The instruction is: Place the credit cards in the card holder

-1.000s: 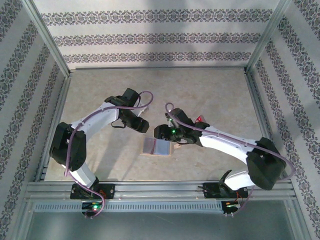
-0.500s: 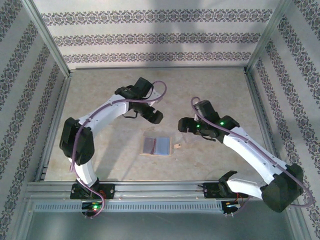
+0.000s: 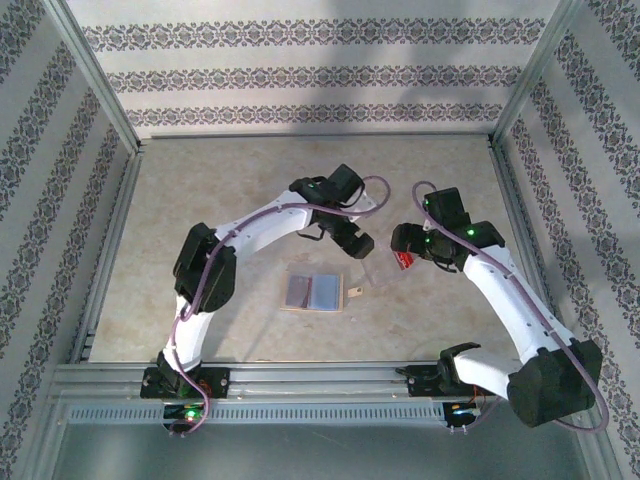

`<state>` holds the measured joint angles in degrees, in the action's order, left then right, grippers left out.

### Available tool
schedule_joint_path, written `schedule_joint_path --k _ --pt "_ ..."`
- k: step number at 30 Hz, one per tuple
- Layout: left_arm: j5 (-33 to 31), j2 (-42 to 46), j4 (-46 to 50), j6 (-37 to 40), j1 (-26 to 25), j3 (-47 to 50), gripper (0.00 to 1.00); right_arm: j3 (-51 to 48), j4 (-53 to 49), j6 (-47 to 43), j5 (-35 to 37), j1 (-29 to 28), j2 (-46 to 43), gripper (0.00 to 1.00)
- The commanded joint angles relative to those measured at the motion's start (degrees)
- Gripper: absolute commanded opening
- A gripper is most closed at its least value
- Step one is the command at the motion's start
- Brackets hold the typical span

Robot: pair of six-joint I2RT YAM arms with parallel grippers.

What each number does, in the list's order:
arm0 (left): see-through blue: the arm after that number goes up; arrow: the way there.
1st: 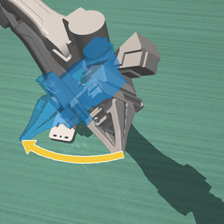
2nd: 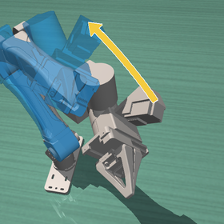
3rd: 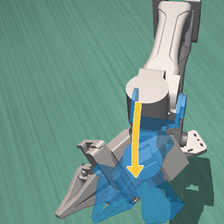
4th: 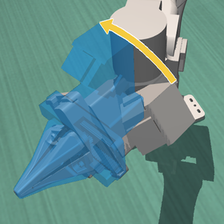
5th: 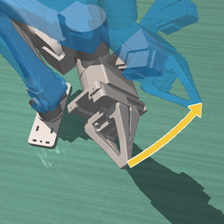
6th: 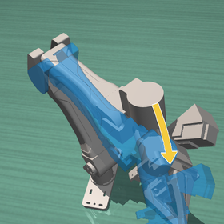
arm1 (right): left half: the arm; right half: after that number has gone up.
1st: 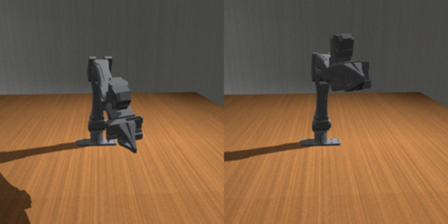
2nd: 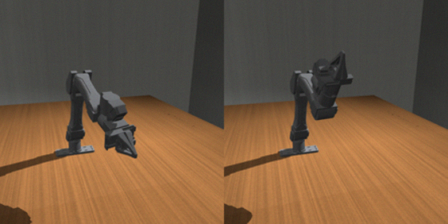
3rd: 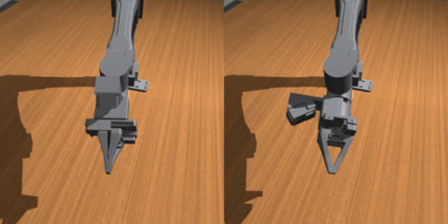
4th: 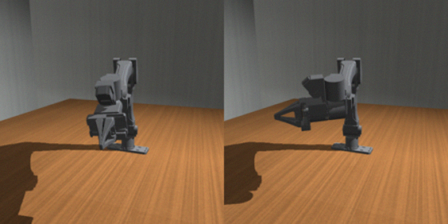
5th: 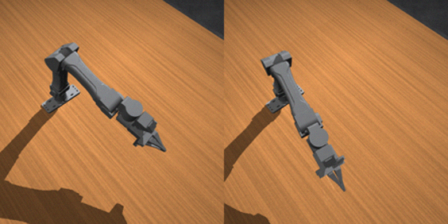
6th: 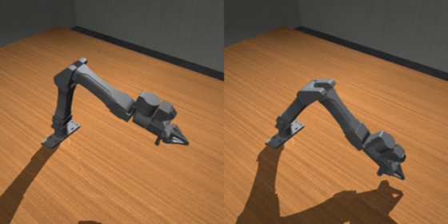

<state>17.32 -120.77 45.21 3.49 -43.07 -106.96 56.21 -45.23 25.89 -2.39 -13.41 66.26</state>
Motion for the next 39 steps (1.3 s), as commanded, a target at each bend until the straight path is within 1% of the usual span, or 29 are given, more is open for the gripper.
schedule_joint_path --k 1,6,12,21,28,39 --pt "1.21 -2.99 3.54 -0.95 -1.55 -3.92 0.96 0.2 0.06 -2.76 -0.36 2.05 1.61 0.82" --pt "2.26 -6.68 4.62 -1.6 -2.71 -6.97 0.94 -0.12 1.64 -4.14 -1.59 3.85 4.53 0.79" --pt "2.19 -10.24 5.11 -2.32 -2.81 -9.11 0.91 0.55 2.93 -5.5 -2.53 4.73 8.52 0.74" --pt "1.46 -14.26 5.5 -2.52 -3.07 -11.33 0.87 -0.43 4.1 -5.94 -3.22 5.24 11.15 0.73" --pt "1.55 -15.76 5.66 -2.96 -3.12 -11.44 0.84 -1.21 4.65 -6.66 -3.19 5.76 12.38 0.73" --pt "1.23 -15.64 5.46 -2.87 -3.16 -9.55 0.83 -2.02 5.76 -7.67 -2.46 5.77 14.6 0.7"
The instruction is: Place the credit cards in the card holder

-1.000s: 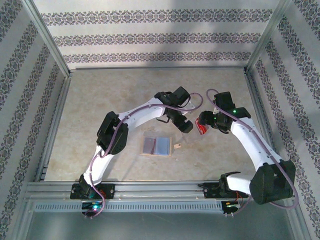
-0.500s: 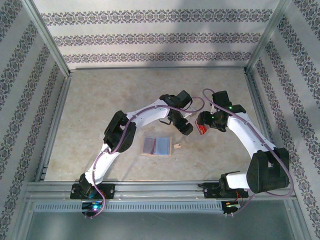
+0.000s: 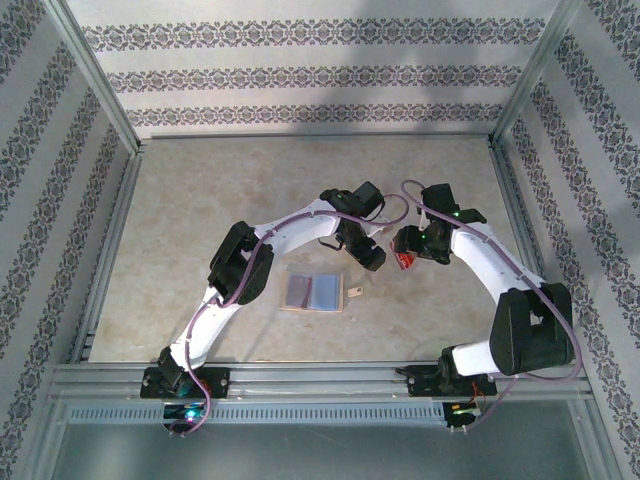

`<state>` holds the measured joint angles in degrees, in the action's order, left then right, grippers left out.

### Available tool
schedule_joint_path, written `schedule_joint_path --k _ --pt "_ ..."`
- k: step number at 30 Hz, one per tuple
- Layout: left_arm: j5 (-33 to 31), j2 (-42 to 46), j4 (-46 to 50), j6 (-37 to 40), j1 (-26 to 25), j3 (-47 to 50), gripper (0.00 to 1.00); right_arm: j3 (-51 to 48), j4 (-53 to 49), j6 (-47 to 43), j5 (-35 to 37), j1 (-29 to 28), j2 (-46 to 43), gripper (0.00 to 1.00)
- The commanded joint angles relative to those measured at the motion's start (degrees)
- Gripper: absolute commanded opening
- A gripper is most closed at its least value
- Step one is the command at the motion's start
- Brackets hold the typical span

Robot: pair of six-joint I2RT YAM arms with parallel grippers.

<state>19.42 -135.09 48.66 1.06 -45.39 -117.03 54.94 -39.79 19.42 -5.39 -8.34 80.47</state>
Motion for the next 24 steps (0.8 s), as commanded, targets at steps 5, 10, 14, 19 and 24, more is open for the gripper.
schedule_joint_path --k 5,10,14,19,24 --pt "-0.88 -1.5 2.18 -0.71 -0.84 0.58 0.83 -0.24 -0.29 -1.58 1.08 0.69 1.61 0.69" --pt "-0.69 -1.57 2.08 -0.64 -0.84 0.72 0.83 0.08 -1.08 -2.37 3.06 0.74 1.91 0.68" --pt "-0.5 -1.33 2.18 -0.64 -0.84 1.0 0.83 0.08 -1.74 -2.54 3.61 0.74 1.54 0.65" --pt "-0.85 -1.5 2.21 -0.71 -0.84 1.02 0.83 0.25 -2.47 -2.73 4.33 0.78 1.28 0.62" --pt "-0.78 -1.23 2.21 -0.54 -0.84 1.28 0.83 0.69 -2.87 -3.06 4.61 0.78 0.67 0.61"
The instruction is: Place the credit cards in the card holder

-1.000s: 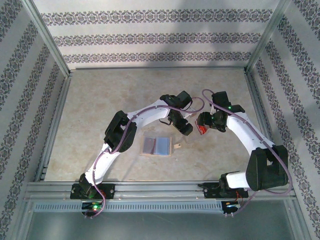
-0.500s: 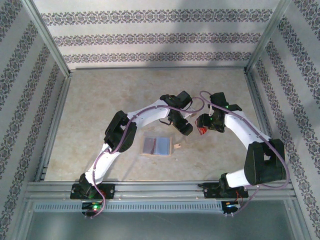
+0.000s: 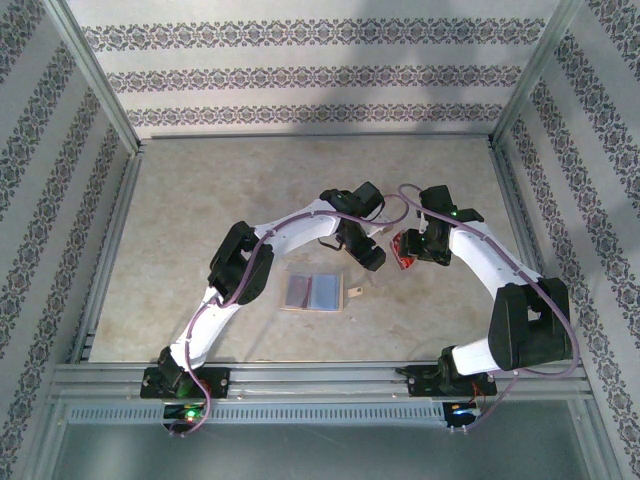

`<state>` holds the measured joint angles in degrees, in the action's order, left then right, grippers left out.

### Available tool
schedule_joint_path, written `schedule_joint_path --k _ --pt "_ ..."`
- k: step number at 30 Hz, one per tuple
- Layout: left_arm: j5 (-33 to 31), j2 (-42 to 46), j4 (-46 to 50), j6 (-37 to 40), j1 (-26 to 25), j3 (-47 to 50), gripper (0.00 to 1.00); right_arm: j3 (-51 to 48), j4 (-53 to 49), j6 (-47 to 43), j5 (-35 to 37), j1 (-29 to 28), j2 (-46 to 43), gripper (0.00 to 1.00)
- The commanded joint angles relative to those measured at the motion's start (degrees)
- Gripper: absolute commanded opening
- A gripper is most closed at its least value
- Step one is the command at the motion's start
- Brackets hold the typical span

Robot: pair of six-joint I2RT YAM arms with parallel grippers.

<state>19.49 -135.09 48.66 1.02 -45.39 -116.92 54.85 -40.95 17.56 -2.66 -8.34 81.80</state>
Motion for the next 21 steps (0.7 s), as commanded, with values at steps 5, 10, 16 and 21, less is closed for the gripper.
schedule_joint_path --k 5,10,16,21 --pt "-0.79 -0.9 2.2 -0.49 -0.84 1.52 0.83 1.07 -2.27 -1.35 1.69 0.88 -1.2 0.59" --pt "-0.79 -0.88 2.22 -0.53 -0.84 1.52 0.83 1.36 -2.82 -1.35 1.61 0.89 -1.79 0.57" --pt "-0.93 -0.84 2.22 -0.4 -0.85 1.55 0.83 1.31 -3.25 -1.39 1.43 0.87 -2.52 0.55" --pt "-0.92 -0.7 2.22 -0.31 -0.92 1.62 0.83 1.38 -3.65 -1.67 1.6 0.87 -2.88 0.52"
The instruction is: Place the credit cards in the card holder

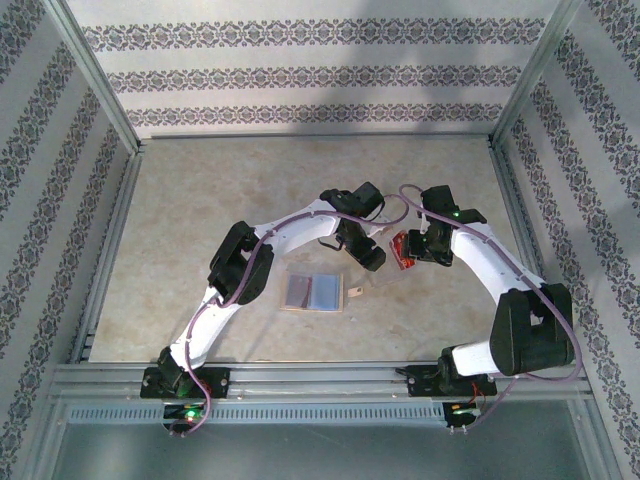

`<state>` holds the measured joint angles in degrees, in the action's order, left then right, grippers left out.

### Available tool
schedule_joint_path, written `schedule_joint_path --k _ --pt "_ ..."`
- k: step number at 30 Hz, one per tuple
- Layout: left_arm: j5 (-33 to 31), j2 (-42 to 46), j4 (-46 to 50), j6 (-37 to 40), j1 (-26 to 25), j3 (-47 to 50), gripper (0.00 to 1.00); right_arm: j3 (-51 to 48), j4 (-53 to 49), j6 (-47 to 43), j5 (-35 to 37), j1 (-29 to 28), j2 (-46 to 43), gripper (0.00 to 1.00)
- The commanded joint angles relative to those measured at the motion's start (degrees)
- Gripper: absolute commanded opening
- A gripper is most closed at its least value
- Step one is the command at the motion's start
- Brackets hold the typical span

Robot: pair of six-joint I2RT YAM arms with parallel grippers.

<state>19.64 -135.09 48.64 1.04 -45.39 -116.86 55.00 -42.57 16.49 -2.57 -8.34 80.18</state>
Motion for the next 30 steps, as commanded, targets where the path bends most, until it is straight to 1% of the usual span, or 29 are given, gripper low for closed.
schedule_joint_path --k 1,5,15,23,30 --pt "-1.07 -0.79 2.25 -0.42 -0.93 1.55 0.83 1.3 -2.16 -0.63 1.57 0.87 -1.26 0.52" --pt "-1.09 -0.8 2.31 -0.34 -0.93 1.63 0.83 1.51 -2.32 -0.82 1.43 0.87 -1.37 0.5" --pt "-0.92 -0.97 2.3 -0.46 -0.93 1.63 0.83 2.56 -3.05 -1.2 1.56 0.91 -1.46 0.42" --pt "-0.82 -1.17 2.16 -0.51 -0.93 1.55 0.83 2.84 -2.96 -1.48 0.56 0.86 -0.84 0.31" --pt "-0.73 -1.45 2.25 -0.51 -0.93 1.46 0.83 2.74 -2.62 -1.89 -0.41 0.82 -0.52 0.19"
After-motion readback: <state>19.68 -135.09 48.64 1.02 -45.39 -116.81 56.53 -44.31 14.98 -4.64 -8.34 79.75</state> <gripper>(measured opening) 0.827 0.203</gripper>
